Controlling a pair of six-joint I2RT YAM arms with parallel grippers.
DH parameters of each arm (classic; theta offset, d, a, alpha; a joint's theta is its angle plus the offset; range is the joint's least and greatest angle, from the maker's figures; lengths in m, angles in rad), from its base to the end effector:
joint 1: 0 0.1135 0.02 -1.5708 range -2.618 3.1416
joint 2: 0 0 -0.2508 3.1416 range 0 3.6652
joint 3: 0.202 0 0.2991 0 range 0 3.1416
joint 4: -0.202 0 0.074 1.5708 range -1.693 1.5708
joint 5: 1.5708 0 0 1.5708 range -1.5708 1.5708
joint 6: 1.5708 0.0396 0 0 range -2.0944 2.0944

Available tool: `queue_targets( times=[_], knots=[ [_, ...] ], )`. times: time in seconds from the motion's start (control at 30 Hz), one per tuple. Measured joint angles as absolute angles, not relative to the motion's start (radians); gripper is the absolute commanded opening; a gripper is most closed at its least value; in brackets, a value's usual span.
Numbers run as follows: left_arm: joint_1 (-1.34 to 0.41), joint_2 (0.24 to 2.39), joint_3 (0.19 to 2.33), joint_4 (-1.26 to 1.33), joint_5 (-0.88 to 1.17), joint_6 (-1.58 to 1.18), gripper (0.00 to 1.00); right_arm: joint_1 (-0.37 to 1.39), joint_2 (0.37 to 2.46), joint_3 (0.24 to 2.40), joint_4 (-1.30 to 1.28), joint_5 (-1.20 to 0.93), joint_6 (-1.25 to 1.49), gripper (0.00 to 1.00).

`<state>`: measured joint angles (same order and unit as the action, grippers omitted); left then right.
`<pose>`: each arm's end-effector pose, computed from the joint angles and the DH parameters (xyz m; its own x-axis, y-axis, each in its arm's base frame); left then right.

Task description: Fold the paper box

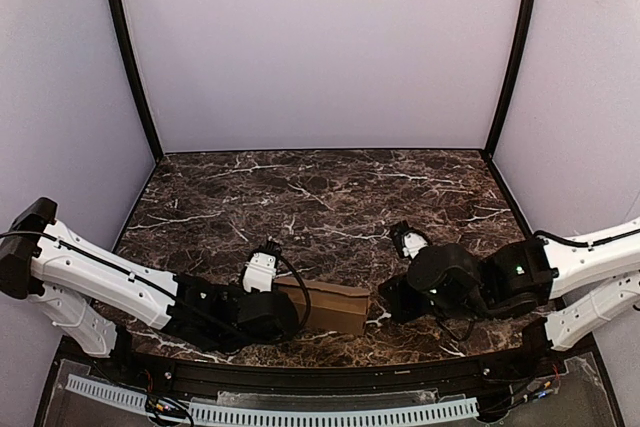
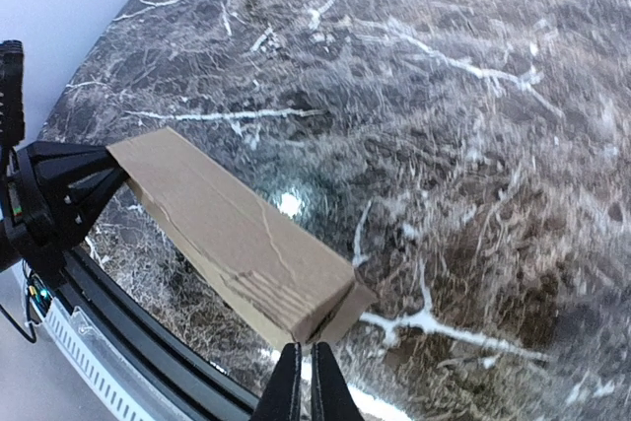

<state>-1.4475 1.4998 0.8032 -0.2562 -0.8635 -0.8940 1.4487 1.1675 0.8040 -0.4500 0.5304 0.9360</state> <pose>0.0696 -0.3171 0.1404 -0.5233 0.1036 -0.8459 0.2918 0.9544 -0.0637 0.0553 0.2865 0.2175 -0.7078 -0.0654 -0.7034 -0.4114 0.8476 0.3351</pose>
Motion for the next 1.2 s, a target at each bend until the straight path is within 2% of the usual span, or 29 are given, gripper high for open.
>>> queue_targets(
  times=[0.37,0.87,1.2],
  knots=[
    [-1.448,1.513,0.818,-0.256,-0.859,-0.889,0.00,1.270,1.165,0.802,-0.247,0.341,0.764,0.00],
    [-1.450,1.513,0.819,-0.255,-0.853,-0.884,0.00,1.314,1.232,0.523,-0.091,0.250,0.899,0.00],
    [-1.449,1.513,0.820,-0.262,-0.858,-0.883,0.00,1.337,1.197,0.650,-0.191,0.350,0.858,0.00]
  ],
)
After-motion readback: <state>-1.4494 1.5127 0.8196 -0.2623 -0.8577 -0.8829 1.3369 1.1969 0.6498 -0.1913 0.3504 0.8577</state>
